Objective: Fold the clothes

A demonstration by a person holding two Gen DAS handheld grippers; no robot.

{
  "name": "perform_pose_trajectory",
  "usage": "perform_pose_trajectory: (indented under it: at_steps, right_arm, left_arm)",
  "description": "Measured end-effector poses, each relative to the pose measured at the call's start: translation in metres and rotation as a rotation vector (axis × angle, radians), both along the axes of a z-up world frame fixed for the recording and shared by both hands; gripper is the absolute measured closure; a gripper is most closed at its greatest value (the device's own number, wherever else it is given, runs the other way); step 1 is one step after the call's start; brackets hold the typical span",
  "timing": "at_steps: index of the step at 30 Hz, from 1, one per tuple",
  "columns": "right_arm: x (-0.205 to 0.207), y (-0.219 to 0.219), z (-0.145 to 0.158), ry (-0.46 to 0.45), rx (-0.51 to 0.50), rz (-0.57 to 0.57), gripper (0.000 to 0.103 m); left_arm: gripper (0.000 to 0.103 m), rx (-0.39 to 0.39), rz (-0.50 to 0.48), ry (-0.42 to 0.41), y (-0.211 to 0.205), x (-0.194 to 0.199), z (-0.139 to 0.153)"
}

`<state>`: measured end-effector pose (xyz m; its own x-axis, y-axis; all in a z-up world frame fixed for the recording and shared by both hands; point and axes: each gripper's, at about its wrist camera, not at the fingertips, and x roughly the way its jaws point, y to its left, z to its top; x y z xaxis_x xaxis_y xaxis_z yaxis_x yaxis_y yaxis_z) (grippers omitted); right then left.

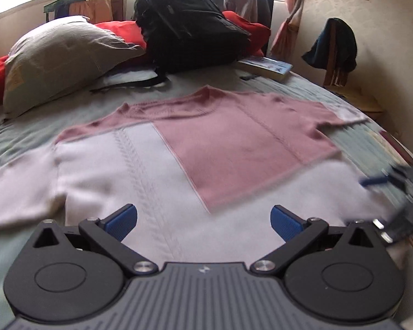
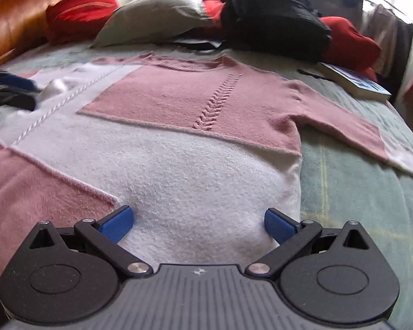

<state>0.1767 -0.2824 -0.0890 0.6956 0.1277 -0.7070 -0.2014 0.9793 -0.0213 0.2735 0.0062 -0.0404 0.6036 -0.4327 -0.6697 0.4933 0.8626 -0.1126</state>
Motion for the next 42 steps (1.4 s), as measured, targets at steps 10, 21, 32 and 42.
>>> perform_pose_trajectory:
  at_steps: [10,21,32,42]
  right_arm:
    - [0.000,-0.009,-0.004,-0.006,0.064,-0.014,0.000]
    - [-0.005,-0.006,-0.009,-0.040,0.056,-0.029,0.000]
    - [-0.006,-0.007,-0.013,-0.049,0.065,-0.038,0.000]
    - [-0.007,-0.004,-0.013,-0.053,0.047,-0.043,0.000]
  left_arm:
    - [0.001,0.066,0.119,0.091,0.047,0.046,-0.032]
    - [0.001,0.015,-0.084,0.084,0.035,-0.027,0.001]
    - [0.001,0.087,0.103,0.119,0.055,-0.072,-0.022]
    - [0.001,0.079,0.041,0.011,0.000,-0.104,0.013]
